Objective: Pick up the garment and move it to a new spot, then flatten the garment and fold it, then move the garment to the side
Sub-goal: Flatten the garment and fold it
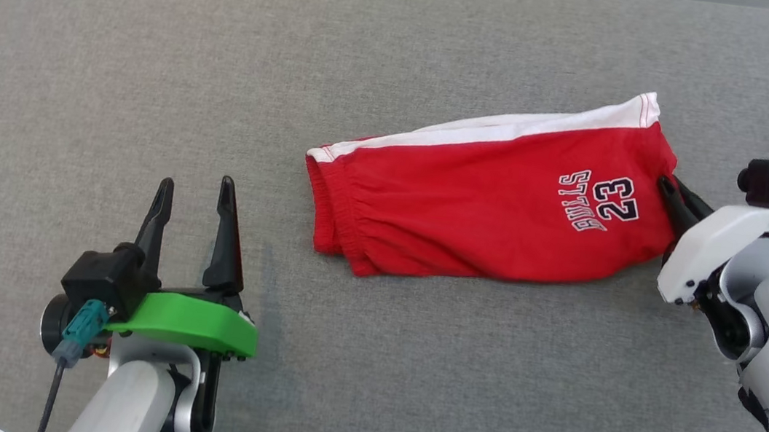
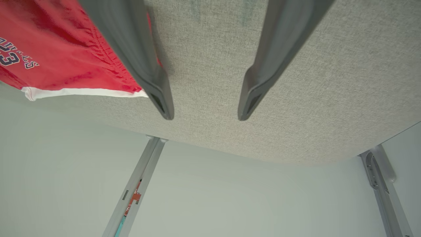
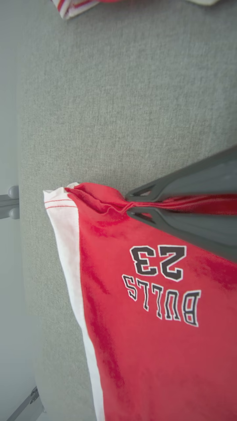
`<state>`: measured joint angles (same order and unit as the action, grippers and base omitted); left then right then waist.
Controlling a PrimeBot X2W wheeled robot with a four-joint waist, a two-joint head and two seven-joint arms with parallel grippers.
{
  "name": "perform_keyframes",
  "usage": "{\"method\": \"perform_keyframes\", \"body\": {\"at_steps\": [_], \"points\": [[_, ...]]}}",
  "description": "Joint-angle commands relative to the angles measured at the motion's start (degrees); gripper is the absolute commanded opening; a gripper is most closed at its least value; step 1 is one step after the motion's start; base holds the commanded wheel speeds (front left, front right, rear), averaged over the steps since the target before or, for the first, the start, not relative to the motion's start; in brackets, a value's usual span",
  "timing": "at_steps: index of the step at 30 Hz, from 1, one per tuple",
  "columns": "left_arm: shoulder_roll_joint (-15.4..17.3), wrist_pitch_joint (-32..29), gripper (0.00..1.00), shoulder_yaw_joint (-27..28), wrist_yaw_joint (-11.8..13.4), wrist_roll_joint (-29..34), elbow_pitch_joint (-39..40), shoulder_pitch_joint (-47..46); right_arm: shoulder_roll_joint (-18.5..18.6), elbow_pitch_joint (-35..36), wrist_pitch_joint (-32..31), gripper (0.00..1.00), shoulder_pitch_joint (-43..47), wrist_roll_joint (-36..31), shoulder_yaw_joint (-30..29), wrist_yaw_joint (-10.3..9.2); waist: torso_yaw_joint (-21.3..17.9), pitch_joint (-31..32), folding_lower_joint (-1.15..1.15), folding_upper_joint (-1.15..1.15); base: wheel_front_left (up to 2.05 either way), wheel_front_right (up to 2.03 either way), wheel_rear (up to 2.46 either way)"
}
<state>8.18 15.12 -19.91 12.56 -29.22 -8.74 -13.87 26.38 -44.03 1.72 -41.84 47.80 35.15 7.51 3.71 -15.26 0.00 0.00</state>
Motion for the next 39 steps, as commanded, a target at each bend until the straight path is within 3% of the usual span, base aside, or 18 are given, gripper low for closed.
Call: {"method": "perform_keyframes", "body": {"at_steps": [1,12,22,31,39], "points": [[0.28,-0.01,1.00,0.08,-0.23,-0.39,-0.30,1.32,-0.12,0.48,1.41,0.00,1.89,0.15,-0.54,-0.06,-4.56,4.01,0.00,0.00,0.00,0.00,0.00],[0.61,-0.27,1.00,-0.72,0.12,-0.73,-0.23,3.37,-2.74,4.78,7.07,0.00,12.03,-0.69,-7.25,-0.06,-8.96,5.54,0.00,0.00,0.00,0.00,0.00],[0.28,-0.41,1.00,-0.86,0.20,-0.93,-0.38,2.39,-6.54,8.54,6.04,0.00,10.97,-5.01,-11.37,-0.04,-5.89,5.12,0.00,0.00,0.00,0.00,0.00],[-1.39,-0.06,1.00,-1.23,-0.82,-0.98,-1.22,1.12,-13.45,14.79,-0.44,0.00,5.35,-8.51,-6.13,-0.04,-1.05,4.96,0.00,0.00,0.00,0.00,0.00],[-2.83,0.05,1.00,-0.70,-1.78,-0.62,-2.08,0.63,-17.70,11.15,-4.32,0.00,2.73,-7.95,0.38,-0.04,3.52,3.78,0.00,0.00,0.00,0.00,0.00]]}}
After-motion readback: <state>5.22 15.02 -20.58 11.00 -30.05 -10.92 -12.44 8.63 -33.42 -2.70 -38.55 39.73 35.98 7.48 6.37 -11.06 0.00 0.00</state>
